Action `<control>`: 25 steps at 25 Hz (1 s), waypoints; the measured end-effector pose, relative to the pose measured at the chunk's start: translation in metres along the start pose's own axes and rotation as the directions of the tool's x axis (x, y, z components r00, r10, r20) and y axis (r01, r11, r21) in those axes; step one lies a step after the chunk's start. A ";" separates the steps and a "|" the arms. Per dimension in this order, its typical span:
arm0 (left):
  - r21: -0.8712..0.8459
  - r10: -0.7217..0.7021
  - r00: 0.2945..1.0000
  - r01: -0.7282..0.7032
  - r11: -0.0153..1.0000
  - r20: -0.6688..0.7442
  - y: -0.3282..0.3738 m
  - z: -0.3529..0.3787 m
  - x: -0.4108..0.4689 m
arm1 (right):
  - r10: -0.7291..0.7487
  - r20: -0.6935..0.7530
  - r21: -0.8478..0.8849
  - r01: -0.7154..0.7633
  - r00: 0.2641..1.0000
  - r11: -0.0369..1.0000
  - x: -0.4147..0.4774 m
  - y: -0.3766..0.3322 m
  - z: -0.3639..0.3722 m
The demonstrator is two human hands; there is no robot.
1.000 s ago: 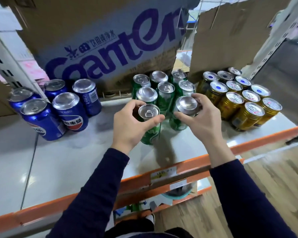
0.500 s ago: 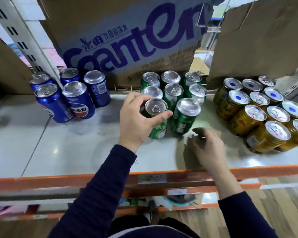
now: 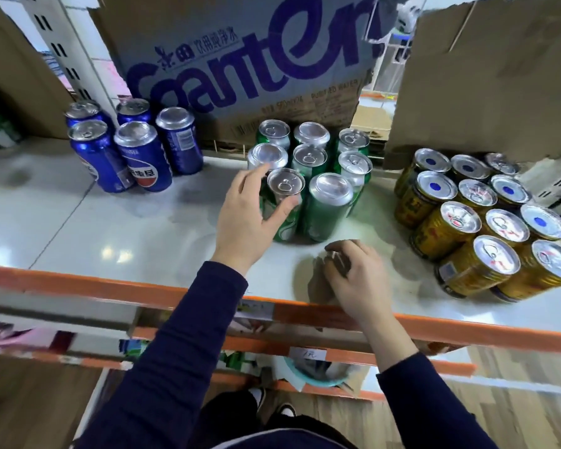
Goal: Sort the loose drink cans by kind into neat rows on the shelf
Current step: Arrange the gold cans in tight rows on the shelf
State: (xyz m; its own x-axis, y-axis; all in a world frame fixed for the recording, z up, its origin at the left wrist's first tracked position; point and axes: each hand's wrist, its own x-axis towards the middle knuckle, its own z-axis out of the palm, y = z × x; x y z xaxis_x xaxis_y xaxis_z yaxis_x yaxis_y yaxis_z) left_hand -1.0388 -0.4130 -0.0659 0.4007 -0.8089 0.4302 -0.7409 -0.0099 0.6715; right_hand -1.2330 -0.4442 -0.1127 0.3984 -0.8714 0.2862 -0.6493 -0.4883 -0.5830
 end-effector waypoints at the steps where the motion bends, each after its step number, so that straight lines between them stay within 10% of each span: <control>1: 0.011 -0.011 1.000 0.011 1.000 -0.003 -0.003 -0.004 -0.008 | -0.025 0.000 0.046 0.025 1.000 0.999 0.000 -0.002 0.001; 11: 0.340 -0.223 0.964 0.259 0.904 -0.142 -0.058 -0.104 -0.104 | -0.339 0.153 0.332 0.275 0.928 0.902 0.001 -0.090 0.058; 25: 0.382 -0.330 0.843 0.498 0.778 -0.425 -0.197 -0.347 -0.202 | -0.568 0.217 0.469 0.426 0.794 0.774 -0.037 -0.346 0.211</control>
State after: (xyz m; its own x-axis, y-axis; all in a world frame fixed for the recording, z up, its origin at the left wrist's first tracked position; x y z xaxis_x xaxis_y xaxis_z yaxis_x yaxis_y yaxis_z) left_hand -0.7866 -0.0434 -0.0762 0.8115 -0.4284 0.3974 -0.5833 -0.6352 0.5062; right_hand -0.8860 -0.2332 -0.0819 0.8253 -0.4048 0.3937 -0.0296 -0.7272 -0.6857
